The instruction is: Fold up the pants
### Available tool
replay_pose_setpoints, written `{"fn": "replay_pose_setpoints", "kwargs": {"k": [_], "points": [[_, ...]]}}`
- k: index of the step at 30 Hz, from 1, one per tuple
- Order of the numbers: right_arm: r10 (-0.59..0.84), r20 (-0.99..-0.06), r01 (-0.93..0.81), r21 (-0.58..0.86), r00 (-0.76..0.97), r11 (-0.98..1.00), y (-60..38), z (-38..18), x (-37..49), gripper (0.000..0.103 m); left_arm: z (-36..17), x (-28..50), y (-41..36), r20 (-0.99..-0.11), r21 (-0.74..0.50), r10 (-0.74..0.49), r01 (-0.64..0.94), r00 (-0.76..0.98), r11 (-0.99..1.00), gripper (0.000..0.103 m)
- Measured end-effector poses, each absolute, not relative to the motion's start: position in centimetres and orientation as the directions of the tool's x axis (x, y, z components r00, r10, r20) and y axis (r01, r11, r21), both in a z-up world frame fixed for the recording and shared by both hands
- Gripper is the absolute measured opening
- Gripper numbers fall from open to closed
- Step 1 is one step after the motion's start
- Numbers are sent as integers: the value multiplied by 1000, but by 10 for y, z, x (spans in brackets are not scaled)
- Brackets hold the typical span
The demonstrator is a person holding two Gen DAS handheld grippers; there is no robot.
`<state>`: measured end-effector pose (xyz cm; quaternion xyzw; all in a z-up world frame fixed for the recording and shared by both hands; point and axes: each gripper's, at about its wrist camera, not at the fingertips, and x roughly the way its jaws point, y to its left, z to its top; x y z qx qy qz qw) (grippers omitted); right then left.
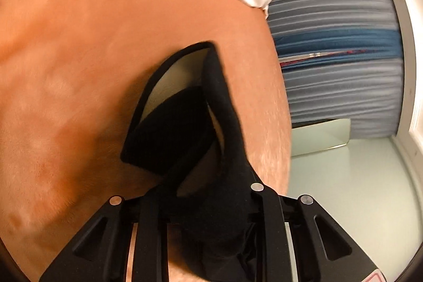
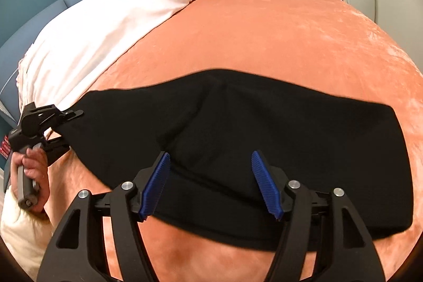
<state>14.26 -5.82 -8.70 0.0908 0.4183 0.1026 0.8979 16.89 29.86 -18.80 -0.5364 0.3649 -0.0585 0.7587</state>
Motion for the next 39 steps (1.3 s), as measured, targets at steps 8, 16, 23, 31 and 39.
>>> {"fn": "replay_pose_setpoints", "kwargs": {"k": [8,16,23,31,39], "points": [[174,-732,18,247,658,969,-113,-92,107,75,-101,169,231,-555,-656,-329,-159,764,738,17],[111,-721,148,285,684,947,-187,-91,75,75,-45,174,142,-534,-556,-355,-3,768,831,17],[201,-705,87,350,680,933,-203,-77,90,76,-36,172,96,-553,-519,-357,25,753,854,17],[583,-683,-237,538,440,809,-171,-72,256,80,-53,139,113,-576,-521,-346,-7,740,853,17],[690,-719,-196,668,80,718,-140,-144,371,80,-61,123,116,-571,-507,-361,30,738,861,17]]}}
